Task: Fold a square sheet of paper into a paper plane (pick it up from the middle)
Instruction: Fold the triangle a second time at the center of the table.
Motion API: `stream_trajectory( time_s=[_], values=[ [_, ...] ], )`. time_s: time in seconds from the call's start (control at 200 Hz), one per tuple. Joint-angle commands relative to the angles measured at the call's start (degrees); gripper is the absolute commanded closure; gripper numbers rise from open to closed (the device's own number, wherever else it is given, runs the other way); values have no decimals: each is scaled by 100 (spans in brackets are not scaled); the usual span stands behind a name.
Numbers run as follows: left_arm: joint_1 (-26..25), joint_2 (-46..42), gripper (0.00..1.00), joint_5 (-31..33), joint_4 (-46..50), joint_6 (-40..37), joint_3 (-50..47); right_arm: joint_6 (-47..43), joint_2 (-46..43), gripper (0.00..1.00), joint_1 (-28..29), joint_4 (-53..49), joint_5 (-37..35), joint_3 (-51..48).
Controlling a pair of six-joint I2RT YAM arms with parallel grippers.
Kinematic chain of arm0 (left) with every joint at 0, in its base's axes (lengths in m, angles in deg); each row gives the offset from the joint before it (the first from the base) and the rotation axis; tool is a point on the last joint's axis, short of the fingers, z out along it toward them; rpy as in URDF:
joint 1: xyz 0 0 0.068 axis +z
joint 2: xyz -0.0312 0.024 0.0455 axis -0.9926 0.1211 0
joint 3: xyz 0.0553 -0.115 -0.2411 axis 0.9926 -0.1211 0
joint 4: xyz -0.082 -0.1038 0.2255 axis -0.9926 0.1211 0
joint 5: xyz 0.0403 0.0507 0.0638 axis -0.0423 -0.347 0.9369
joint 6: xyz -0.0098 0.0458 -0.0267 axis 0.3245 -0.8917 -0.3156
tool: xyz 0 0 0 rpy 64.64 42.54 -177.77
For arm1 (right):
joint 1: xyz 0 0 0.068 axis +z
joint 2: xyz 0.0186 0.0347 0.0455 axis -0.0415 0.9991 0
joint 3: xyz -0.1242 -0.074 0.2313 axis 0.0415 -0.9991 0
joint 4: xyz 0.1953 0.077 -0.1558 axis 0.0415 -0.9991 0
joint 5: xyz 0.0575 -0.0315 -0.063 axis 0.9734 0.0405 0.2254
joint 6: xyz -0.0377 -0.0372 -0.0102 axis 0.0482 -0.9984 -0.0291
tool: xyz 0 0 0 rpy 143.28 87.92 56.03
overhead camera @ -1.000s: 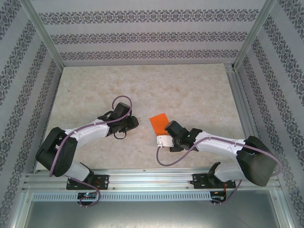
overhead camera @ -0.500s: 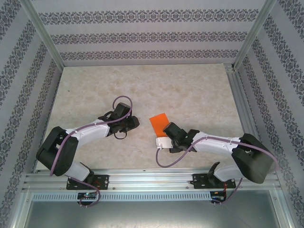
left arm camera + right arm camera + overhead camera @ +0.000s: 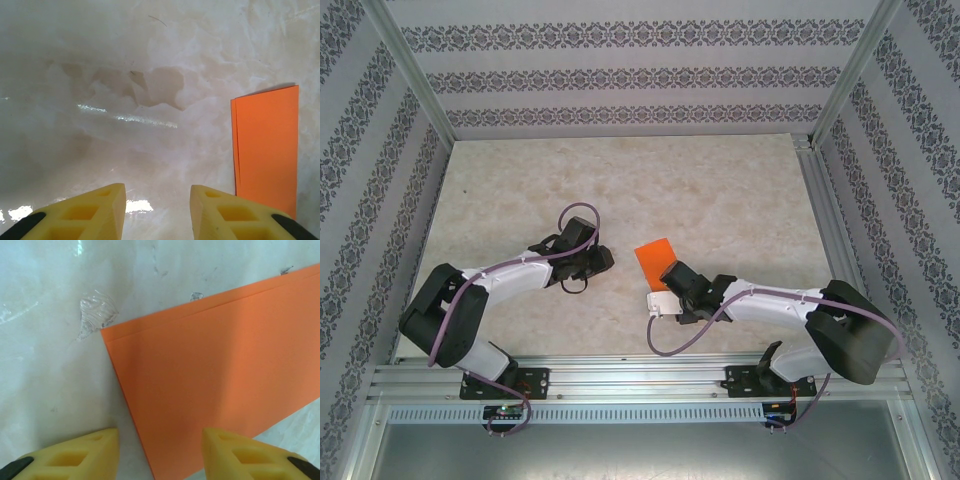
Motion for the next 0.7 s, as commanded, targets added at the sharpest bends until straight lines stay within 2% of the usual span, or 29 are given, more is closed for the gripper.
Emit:
stream_trajectory(
  time_s=[0.0,0.07,0.419,0.694],
  values=[
    [82,60,60,-46,-191,-19,6,-85,82,55,-33,973,-571,-51],
    [82,69,60,-55,-196,-19,13,-101,14,59,-25,919,-545,-51],
    [78,126,60,-89,-203,3,44,-64,-168,63,-24,749,-416,-3],
    [75,105,60,-102,-213,39,46,157,-39,57,-3,1005,-394,95]
  ],
)
